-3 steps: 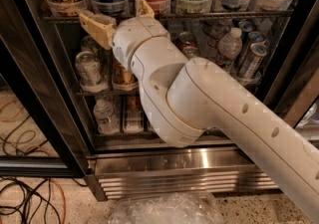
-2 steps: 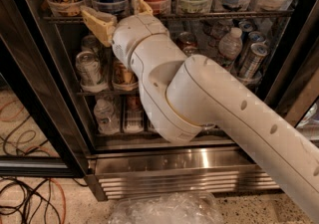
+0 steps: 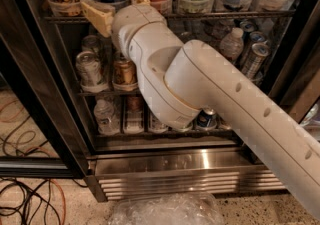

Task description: Pick pepsi can from top shelf of fridge

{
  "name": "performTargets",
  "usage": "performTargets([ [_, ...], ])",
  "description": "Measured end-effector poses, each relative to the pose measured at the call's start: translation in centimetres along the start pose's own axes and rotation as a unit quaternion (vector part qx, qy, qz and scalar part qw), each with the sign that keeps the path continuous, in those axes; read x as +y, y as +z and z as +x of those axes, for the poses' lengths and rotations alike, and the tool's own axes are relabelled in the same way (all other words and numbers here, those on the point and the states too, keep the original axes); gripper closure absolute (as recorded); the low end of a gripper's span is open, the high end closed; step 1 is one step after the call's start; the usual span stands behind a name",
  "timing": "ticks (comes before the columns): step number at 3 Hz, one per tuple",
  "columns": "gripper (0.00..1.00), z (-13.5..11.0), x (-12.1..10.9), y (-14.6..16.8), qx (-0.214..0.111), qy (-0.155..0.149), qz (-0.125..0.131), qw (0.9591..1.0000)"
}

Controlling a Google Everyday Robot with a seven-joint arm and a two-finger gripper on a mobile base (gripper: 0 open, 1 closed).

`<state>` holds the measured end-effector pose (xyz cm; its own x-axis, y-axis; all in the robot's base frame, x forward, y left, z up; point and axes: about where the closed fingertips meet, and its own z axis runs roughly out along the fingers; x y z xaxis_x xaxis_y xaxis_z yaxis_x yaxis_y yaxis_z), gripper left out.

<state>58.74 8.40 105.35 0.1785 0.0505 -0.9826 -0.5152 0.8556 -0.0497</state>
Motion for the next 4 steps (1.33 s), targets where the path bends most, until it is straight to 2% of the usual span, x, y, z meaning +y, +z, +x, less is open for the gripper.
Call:
performTargets([
  [1, 0.34, -0.2, -0.3, 1.4, 0.001, -0.002, -0.004, 1.0],
  [2, 0.3, -0.3, -0.8, 2.8, 0.0, -0.002, -0.003, 1.0],
  [4, 0.3, 0.1, -1.6, 5.1, 0.002, 0.005, -0.005, 1.0],
])
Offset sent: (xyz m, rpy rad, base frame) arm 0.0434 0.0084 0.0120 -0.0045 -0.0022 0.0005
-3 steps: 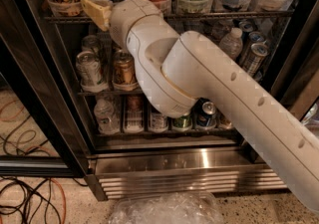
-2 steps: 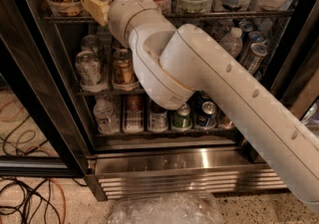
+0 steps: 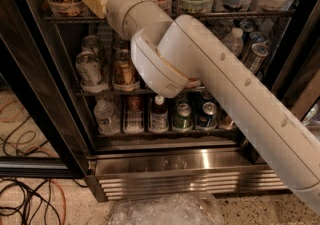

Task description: Pick pepsi can from top shelf of fridge

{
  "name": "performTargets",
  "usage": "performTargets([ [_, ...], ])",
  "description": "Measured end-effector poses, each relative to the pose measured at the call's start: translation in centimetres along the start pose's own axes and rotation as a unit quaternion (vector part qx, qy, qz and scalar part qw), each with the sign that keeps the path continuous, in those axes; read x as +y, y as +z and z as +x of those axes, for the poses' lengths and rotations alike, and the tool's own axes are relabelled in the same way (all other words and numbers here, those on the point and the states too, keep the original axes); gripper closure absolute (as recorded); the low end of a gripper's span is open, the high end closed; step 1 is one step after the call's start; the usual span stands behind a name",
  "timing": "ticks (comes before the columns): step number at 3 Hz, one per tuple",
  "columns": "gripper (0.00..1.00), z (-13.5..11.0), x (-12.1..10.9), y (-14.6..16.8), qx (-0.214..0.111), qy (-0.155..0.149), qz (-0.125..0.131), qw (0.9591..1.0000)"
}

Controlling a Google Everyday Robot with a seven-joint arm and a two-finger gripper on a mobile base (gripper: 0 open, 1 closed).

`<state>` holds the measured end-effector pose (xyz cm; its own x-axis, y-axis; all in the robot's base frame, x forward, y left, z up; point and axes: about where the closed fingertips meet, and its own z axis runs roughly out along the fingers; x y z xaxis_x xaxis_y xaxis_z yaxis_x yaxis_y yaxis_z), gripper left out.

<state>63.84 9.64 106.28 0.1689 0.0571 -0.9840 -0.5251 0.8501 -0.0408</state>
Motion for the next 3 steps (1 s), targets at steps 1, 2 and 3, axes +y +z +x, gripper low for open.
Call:
performTargets([
  [1, 0.31, -0.18, -0.05, 0.6, 0.0, 0.002, -0.002, 1.0],
  [2, 0.3, -0.32, -0.12, 0.98, 0.002, 0.004, -0.003, 1.0],
  [3, 0.49, -0.32, -0.2, 1.24, 0.005, 0.006, -0.002, 1.0],
])
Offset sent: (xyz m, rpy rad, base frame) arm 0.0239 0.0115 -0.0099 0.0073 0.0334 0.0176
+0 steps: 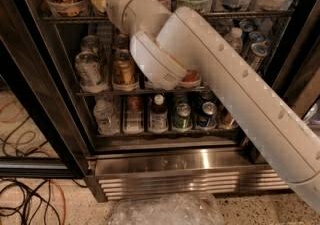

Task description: Pick pepsi can from top shelf of fridge

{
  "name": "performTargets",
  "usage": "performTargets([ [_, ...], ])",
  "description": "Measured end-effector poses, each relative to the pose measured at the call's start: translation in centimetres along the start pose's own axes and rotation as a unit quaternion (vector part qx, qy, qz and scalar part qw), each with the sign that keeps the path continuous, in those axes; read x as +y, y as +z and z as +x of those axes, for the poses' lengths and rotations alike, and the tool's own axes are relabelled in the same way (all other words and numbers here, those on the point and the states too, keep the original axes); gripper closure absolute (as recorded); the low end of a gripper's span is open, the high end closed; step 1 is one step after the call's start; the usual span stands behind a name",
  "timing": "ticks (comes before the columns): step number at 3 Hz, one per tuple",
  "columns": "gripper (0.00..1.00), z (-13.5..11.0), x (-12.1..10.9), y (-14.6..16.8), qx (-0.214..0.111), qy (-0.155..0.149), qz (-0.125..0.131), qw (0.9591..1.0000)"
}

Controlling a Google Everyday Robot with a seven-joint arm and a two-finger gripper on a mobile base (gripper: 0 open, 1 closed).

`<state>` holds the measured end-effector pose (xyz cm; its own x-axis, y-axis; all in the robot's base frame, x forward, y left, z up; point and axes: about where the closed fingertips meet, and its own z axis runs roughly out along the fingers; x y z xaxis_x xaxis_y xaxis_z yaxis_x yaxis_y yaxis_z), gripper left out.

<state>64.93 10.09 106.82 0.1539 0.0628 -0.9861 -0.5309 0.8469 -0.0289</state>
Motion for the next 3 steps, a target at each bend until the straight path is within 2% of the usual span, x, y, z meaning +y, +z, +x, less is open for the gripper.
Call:
performTargets([
  [2, 0.95, 0.0, 0.0, 0.0, 0.0, 0.0, 0.0, 1.0],
  [3, 1.0, 0.0, 0.0, 0.0, 0.0, 0.0, 0.0, 1.0],
])
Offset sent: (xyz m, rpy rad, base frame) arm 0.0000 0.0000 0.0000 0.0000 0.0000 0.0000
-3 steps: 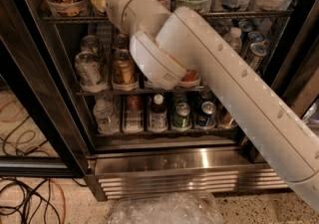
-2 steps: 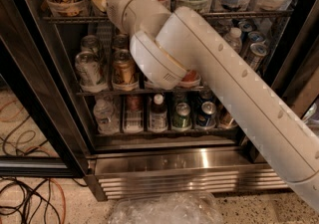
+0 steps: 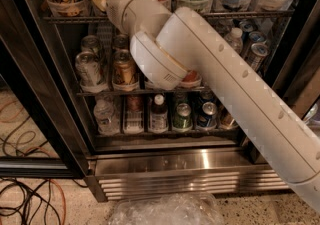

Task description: Pick pepsi can from top shelf of fridge

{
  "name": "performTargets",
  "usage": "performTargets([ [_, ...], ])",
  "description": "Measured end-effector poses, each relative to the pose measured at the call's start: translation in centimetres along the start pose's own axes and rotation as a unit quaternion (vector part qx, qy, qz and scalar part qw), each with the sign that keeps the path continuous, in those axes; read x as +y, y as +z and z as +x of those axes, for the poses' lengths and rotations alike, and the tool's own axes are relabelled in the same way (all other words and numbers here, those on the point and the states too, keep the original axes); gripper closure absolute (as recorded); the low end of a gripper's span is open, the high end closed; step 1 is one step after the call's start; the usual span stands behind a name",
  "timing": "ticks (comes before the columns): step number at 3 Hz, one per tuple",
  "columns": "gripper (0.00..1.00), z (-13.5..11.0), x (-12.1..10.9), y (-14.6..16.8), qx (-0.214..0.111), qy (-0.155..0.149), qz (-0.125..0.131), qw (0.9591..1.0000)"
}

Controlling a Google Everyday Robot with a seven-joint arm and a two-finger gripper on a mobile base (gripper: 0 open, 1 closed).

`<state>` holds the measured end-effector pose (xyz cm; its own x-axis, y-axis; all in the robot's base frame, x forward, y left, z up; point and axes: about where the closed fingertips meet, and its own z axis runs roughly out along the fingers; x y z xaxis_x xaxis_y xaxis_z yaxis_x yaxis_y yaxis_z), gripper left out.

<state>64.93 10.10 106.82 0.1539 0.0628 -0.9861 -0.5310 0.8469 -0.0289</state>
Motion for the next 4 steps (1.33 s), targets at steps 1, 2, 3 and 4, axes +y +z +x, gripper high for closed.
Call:
performTargets([
  [1, 1.0, 0.0, 0.0, 0.0, 0.0, 0.0, 0.0, 1.0],
  [2, 1.0, -0.4, 0.2, -0.1, -0.01, -0.011, -0.008, 0.9999],
  [3, 1.0, -0.8, 0.6, -0.3, -0.023, -0.024, -0.017, 0.9993],
  [4, 1.0, -1.8, 0.8, -0.5, -0.043, -0.048, -0.025, 0.9976],
])
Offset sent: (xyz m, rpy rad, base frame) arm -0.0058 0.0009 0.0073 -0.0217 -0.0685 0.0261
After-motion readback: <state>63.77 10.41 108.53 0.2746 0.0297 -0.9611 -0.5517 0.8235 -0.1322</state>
